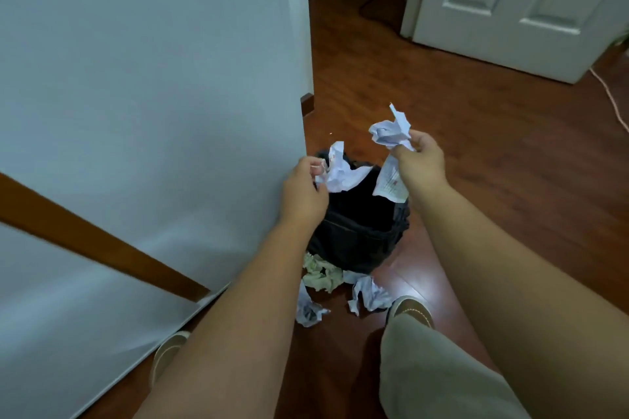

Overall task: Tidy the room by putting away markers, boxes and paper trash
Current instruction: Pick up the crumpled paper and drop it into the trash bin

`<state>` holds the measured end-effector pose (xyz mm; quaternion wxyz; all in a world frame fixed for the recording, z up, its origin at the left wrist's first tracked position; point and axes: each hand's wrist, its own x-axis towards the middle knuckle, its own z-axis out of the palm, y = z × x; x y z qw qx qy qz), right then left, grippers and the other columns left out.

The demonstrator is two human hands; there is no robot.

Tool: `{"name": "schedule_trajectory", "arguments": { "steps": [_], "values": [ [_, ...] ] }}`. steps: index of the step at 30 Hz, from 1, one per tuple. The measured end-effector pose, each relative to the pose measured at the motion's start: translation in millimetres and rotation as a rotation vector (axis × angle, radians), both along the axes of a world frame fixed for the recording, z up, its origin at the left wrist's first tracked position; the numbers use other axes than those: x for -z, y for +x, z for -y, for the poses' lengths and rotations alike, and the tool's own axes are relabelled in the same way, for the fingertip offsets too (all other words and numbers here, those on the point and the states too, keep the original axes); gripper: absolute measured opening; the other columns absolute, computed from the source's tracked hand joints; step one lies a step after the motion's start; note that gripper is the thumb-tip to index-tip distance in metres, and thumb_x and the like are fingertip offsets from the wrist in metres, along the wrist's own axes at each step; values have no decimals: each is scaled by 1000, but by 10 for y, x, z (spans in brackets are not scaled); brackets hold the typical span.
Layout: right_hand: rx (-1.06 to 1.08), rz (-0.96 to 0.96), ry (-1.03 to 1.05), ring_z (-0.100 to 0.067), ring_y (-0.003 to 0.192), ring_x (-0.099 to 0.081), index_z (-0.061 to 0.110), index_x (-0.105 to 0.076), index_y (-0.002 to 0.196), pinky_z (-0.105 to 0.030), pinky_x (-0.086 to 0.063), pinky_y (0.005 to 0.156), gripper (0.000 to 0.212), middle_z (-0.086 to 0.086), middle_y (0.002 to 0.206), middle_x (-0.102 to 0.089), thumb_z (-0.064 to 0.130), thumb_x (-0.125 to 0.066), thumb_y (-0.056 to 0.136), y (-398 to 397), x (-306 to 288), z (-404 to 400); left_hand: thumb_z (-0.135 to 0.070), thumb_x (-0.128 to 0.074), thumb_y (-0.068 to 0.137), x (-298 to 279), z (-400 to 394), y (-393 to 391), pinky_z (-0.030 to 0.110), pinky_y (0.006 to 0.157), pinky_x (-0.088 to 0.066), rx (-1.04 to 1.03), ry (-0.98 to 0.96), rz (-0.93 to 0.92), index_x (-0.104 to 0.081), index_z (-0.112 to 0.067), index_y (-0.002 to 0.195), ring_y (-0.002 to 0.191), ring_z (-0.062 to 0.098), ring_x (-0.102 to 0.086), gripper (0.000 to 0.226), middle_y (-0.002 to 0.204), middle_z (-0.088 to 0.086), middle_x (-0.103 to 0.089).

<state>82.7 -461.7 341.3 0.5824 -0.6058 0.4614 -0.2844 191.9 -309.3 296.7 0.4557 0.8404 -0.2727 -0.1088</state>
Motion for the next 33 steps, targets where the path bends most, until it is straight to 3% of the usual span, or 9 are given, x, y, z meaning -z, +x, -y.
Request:
{"name": "schedule_trajectory", "arguments": {
  "steps": [3,5,8,13,16,20,24,29,33],
  "values": [
    [-169,-33,52,-18,109,-57,29,-43,137,-31,-49,84,51,1,129,-55,24,-61,90,20,115,49,-17,-62,89,242,-61,-19,29,86,-45,63,129,-21,-50,-18,129,110,21,-57,42,127,4,-57],
    [-345,-149,147,-27,132,-41,32,-21,150,-45,-40,106,74,-4,154,-30,24,-64,90,13,204,66,-20,-62,89,401,-194,-82,25,86,-41,15,140,-52,-48,-21,131,111,17,-54,44,129,1,-51],
    [-427,-454,99,-33,146,-15,36,-9,152,-54,-24,115,85,-2,162,-4,33,-66,89,-13,389,27,-19,-65,87,684,-440,-156,24,92,-43,-42,161,-149,-50,-21,128,112,13,-53,44,127,-2,-48],
    [-239,-480,-499,-32,116,-39,23,-61,112,-41,-35,94,28,-7,125,-51,14,-56,86,-216,903,-604,-19,-65,87,1111,-781,-283,36,100,-45,-37,340,-262,-50,-16,131,116,21,-52,46,133,8,-48],
    [-577,-391,-691,-31,84,-52,9,-68,82,-41,-45,73,15,-9,89,-62,-1,-57,77,-455,1344,-1017,-18,-63,87,1337,-953,-379,39,102,-43,28,503,-327,-51,-18,132,120,31,-50,46,135,13,-45],
    [-1011,-760,-513,-31,103,-54,14,-70,101,-37,-47,82,23,-10,108,-59,17,-52,87,-716,2036,-1193,-24,-58,90,1695,-1237,-551,38,103,-40,244,778,-282,-56,-30,128,121,32,-47,38,138,8,-41],
    [-968,-1185,-191,-37,138,-26,43,-56,127,-46,-30,110,38,-12,151,-30,40,-51,90,-970,2647,-1094,-29,-54,92,2102,-1444,-771,43,115,-19,419,929,-221,-68,-42,111,142,30,-15,27,159,-4,-14],
    [-732,-1198,-169,-31,144,-17,42,-45,138,-49,-24,113,52,-4,161,-10,47,-55,87,-1035,3119,-944,-27,-54,94,2412,-1350,-848,58,115,7,525,1010,-107,-63,-51,119,147,35,18,35,162,-6,21],
    [-842,-1191,-166,-39,139,-28,42,-58,128,-45,-35,111,37,-8,160,-9,36,-53,91,-950,3371,-858,-4,-54,91,2567,-1275,-727,63,115,-8,448,1018,-336,-59,-41,129,148,37,8,53,163,-2,15]
  ]
}}
